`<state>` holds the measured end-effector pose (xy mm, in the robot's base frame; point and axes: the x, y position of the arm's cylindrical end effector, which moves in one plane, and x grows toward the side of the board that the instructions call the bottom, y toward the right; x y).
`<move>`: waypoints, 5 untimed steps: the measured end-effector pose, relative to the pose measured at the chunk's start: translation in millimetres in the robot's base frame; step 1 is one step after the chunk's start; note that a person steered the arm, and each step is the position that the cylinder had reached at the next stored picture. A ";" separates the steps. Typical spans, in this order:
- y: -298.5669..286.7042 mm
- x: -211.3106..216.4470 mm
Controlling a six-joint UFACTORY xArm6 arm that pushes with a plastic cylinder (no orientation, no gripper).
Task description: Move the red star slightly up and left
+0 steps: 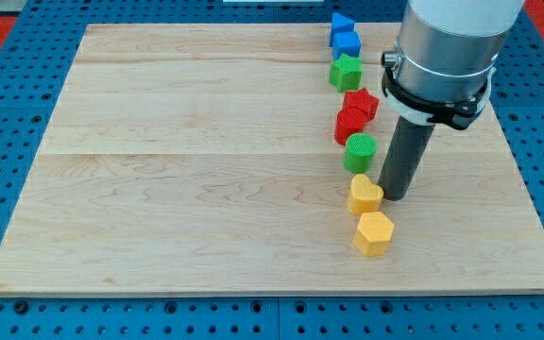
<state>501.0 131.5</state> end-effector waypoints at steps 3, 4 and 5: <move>36.4 -57.9; 36.3 -74.2; 31.9 -87.4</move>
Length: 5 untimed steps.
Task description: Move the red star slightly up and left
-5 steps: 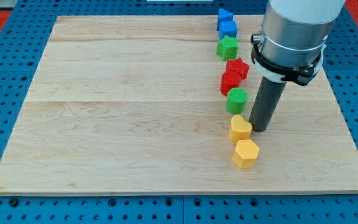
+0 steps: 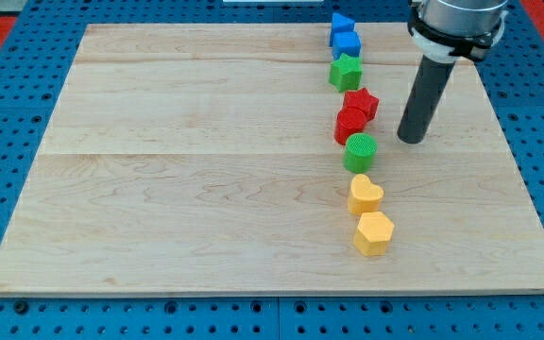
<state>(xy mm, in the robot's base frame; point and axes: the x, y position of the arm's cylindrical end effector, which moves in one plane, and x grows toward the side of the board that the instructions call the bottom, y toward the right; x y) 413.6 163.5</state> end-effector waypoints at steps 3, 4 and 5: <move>-35.6 -24.4; -42.0 -25.9; -42.0 -31.3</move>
<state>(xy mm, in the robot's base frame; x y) 382.3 121.4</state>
